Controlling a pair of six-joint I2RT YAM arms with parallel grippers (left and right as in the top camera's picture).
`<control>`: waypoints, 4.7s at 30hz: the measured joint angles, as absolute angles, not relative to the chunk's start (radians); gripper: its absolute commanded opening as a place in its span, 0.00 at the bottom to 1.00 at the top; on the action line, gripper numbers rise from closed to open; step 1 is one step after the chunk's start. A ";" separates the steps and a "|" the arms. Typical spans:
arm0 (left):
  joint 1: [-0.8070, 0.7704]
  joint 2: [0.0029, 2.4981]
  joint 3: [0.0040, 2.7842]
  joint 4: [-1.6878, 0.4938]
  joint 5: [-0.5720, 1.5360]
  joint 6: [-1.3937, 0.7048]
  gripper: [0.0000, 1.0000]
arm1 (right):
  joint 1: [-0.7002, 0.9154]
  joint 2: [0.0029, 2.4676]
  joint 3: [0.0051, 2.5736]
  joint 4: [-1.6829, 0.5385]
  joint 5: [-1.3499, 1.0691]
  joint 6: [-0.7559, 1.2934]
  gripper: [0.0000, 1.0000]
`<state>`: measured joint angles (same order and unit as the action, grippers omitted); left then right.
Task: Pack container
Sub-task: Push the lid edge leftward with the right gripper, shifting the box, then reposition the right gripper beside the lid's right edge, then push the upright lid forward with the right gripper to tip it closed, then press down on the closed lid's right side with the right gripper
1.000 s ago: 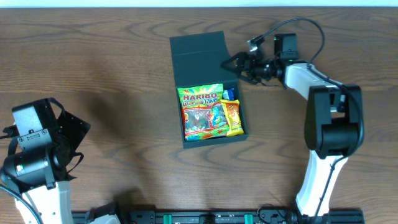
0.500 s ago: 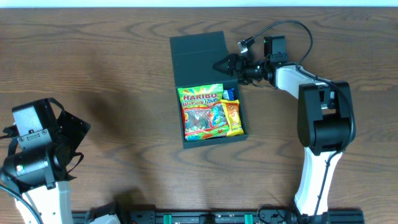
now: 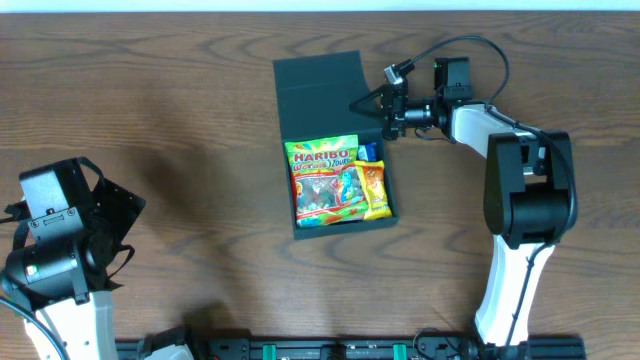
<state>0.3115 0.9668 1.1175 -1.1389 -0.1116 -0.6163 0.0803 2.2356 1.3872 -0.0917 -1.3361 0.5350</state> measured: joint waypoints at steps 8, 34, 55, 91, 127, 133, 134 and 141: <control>0.311 0.967 1.118 -1.138 -0.112 -0.616 0.95 | 0.106 2.230 1.391 -0.353 -1.343 0.533 0.99; 0.312 0.967 1.118 -1.139 -0.112 -0.616 0.95 | 0.014 1.787 1.360 -0.838 -0.734 0.364 0.99; 0.312 0.967 1.118 -1.139 -0.112 -0.616 0.95 | -0.001 1.547 0.912 -0.537 -0.369 0.519 0.01; 0.312 0.967 1.118 -1.140 -0.112 -0.616 0.95 | 0.113 2.128 1.010 0.300 -0.762 0.852 0.01; 0.312 0.967 1.118 -1.140 -0.112 -0.616 0.95 | 0.141 2.153 1.132 0.936 -1.434 0.939 0.01; 0.312 0.967 1.118 -1.140 -0.112 -0.616 0.95 | 0.155 2.145 1.132 0.935 -1.480 0.939 0.01; 0.312 0.967 1.118 -1.140 -0.112 -0.616 0.95 | 0.157 2.137 1.132 0.934 -1.491 0.938 0.01; 0.312 0.967 1.118 -1.140 -0.112 -0.616 0.95 | 0.173 1.975 1.132 0.905 -1.534 0.939 0.01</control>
